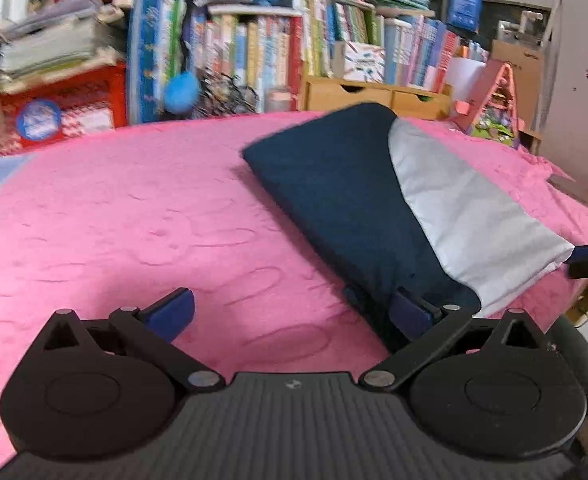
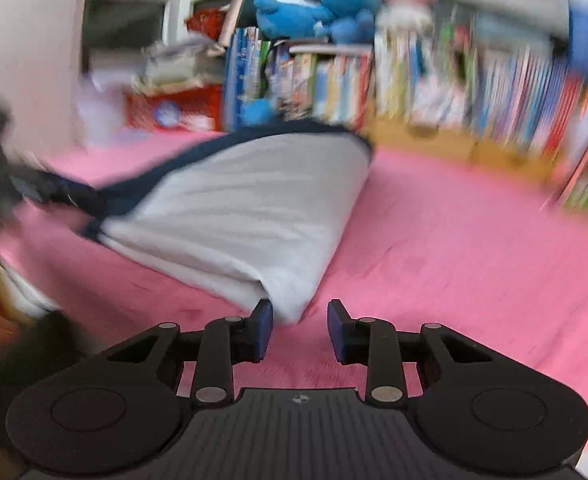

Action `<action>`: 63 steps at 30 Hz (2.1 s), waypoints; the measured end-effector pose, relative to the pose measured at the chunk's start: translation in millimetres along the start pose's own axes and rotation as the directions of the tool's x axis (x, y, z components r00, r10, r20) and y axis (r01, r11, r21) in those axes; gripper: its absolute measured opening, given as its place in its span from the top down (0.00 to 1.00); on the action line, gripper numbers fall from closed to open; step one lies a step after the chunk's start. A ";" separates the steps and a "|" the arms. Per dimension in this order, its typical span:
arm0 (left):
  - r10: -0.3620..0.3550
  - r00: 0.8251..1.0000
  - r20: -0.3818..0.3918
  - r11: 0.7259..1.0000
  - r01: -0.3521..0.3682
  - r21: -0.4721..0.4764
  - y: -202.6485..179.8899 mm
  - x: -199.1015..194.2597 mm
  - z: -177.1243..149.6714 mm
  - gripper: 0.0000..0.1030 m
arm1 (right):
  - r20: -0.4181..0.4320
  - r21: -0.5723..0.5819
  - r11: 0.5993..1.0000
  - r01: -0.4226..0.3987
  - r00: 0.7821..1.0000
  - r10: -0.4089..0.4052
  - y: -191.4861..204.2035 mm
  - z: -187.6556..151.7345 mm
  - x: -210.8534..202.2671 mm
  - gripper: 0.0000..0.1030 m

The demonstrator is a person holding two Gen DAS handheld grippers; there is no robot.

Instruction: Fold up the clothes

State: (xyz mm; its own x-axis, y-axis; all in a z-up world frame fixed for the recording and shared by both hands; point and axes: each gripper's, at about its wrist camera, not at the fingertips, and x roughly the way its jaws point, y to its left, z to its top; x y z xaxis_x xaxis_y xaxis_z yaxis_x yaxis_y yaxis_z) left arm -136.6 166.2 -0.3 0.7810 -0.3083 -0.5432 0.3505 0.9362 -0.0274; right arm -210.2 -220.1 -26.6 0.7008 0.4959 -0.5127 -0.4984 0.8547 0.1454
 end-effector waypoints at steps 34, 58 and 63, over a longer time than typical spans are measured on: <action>-0.205 0.974 0.097 0.976 0.196 0.094 -171.1 84.0 58.8 0.00 | -0.045 0.471 0.830 -0.299 0.931 0.362 -135.2 71.6 121.3 0.50; -0.152 0.988 -0.032 0.983 0.155 0.100 -184.8 113.5 53.4 0.00 | -0.118 0.586 0.787 -0.193 0.940 0.319 -150.9 128.0 205.1 0.66; -0.157 0.987 -0.027 0.983 0.159 0.093 -185.2 112.0 53.6 0.00 | -0.110 0.598 0.783 -0.170 0.951 0.290 -159.3 143.7 230.7 0.66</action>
State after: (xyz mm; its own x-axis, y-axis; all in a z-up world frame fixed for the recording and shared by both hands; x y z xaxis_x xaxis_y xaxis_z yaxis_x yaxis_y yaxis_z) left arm -86.3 -50.7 -11.1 0.7022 -0.4468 -0.5543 0.5165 0.8555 -0.0353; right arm 104.2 -219.7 -46.5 0.4656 0.7027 -0.5379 -0.2043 0.6768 0.7073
